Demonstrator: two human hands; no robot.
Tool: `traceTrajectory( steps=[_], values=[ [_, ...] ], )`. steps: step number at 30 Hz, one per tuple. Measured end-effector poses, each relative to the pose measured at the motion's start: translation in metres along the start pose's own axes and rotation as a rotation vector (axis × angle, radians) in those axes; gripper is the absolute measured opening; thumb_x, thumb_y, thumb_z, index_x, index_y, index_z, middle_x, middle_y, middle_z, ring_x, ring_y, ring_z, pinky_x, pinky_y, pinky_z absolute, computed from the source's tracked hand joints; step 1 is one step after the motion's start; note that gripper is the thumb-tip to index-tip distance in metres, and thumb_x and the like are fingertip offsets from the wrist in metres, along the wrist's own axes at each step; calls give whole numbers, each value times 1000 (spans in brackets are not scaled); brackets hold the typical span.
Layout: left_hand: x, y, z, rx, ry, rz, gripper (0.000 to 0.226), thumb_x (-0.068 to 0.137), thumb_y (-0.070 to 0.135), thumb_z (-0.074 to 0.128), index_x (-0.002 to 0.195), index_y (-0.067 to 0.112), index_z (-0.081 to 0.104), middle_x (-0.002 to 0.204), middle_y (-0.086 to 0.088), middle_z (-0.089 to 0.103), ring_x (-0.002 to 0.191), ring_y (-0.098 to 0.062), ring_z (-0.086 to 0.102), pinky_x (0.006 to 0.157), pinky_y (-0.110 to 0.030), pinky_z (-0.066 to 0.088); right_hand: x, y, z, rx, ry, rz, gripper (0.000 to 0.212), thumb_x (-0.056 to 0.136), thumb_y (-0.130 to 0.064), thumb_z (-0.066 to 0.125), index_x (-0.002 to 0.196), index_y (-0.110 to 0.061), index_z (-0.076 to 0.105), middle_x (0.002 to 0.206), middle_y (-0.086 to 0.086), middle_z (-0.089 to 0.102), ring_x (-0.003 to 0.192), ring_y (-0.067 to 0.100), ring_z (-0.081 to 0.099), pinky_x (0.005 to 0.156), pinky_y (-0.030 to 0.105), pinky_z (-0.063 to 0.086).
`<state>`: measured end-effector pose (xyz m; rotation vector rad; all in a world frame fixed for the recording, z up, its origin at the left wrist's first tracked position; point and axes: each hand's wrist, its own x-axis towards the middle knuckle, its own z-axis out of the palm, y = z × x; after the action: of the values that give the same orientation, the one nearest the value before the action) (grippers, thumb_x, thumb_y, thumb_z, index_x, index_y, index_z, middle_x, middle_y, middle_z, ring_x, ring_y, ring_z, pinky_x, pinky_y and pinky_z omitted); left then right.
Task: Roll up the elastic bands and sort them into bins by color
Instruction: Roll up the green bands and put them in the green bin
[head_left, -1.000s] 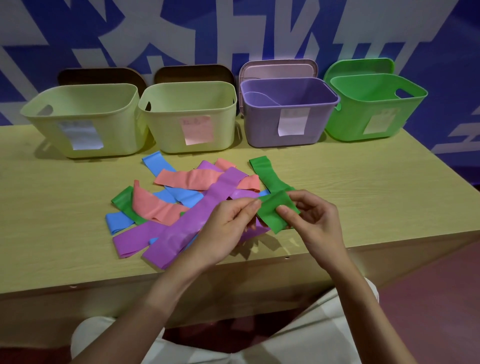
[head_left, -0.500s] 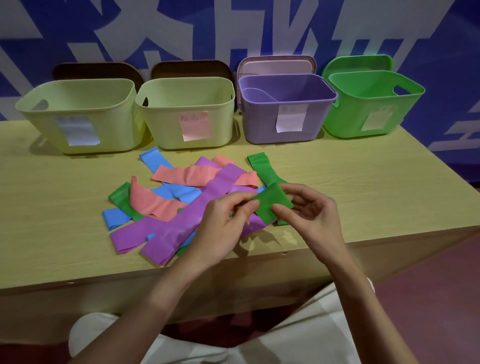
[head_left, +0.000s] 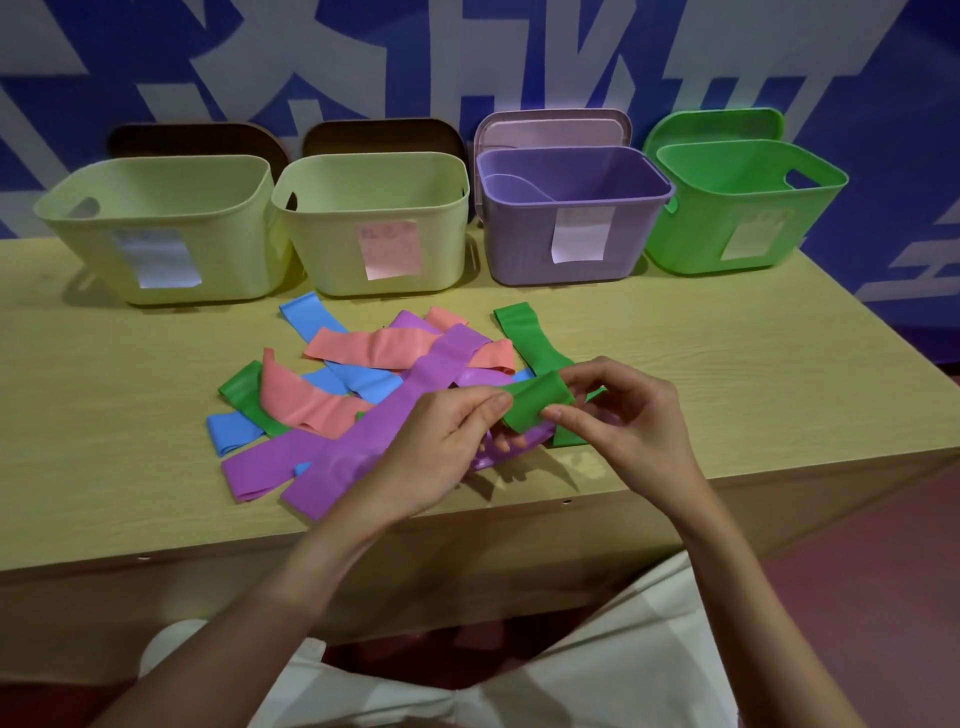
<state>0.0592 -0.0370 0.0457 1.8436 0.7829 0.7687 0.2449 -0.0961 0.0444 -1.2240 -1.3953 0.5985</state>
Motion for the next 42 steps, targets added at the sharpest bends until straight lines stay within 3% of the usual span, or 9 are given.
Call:
traceTrajectory(
  steps=[3, 6, 9, 13, 16, 20, 24, 34, 42],
  values=[
    [5, 4, -7, 89, -94, 4, 38, 100, 25, 45, 84, -3, 66, 74, -14, 69, 69, -19, 65, 71, -40, 51, 4, -3, -6, -67, -73, -66, 40, 71, -26, 82, 109, -25, 67, 83, -5, 61, 71, 10, 57, 60, 30, 47],
    [11, 9, -17, 139, -152, 18, 41, 100, 23, 45, 70, -1, 60, 60, -1, 65, 59, -10, 61, 65, -29, 47, 9, -5, -12, -200, -171, -166, 41, 74, -25, 78, 113, -20, 67, 87, 0, 61, 77, 16, 59, 62, 28, 48],
    [17, 14, -23, 199, -222, 34, 52, 94, 36, 43, 76, -9, 60, 67, -7, 69, 67, -30, 63, 71, -46, 50, 14, -8, -18, -337, -260, -217, 35, 78, -17, 75, 113, -14, 69, 91, -5, 61, 78, 9, 59, 65, 26, 49],
    [24, 12, -26, 159, -267, 2, 56, 92, 41, 45, 80, -11, 61, 70, -14, 69, 65, -33, 62, 72, -51, 50, 20, -9, -23, -512, -330, -280, 32, 84, -16, 71, 115, -10, 68, 95, -7, 59, 79, 3, 54, 70, 26, 48],
    [25, 7, -23, 131, -158, 13, 56, 92, 42, 47, 81, -10, 62, 69, -21, 66, 62, -30, 58, 65, -44, 50, 20, -6, -24, -466, -320, -248, 29, 88, -19, 67, 115, -8, 66, 95, -5, 60, 80, 6, 55, 70, 20, 47],
    [25, 7, -19, 65, -11, 95, 17, 96, 17, 54, 101, 12, 69, 76, 8, 68, 68, -7, 63, 65, -25, 50, 19, 4, -24, -374, -272, -112, 27, 91, -29, 61, 111, -12, 66, 88, -8, 60, 79, 7, 58, 66, 14, 44],
    [34, 5, -20, 144, 3, 165, 29, 87, 17, 66, 114, 8, 67, 99, 2, 69, 89, -10, 66, 79, -27, 54, 25, 11, -24, -278, -293, 1, 13, 94, -20, 57, 103, -13, 63, 77, -11, 59, 65, -1, 59, 56, 9, 39],
    [101, -3, -21, -80, 81, -11, 23, 75, 1, 76, 89, 16, 66, 85, -6, 66, 76, -5, 62, 76, -20, 53, 69, 41, -16, -119, -248, 108, 24, 94, -21, 57, 90, 1, 65, 66, -5, 60, 61, 0, 52, 62, 18, 40],
    [161, -17, -27, -64, 81, -75, 19, 75, 3, 77, 88, 13, 67, 80, 1, 68, 68, 2, 62, 68, -12, 51, 119, 66, -23, 61, -169, 226, 19, 89, -19, 64, 105, -10, 67, 88, -3, 70, 77, 9, 64, 62, 23, 50]
  ],
)
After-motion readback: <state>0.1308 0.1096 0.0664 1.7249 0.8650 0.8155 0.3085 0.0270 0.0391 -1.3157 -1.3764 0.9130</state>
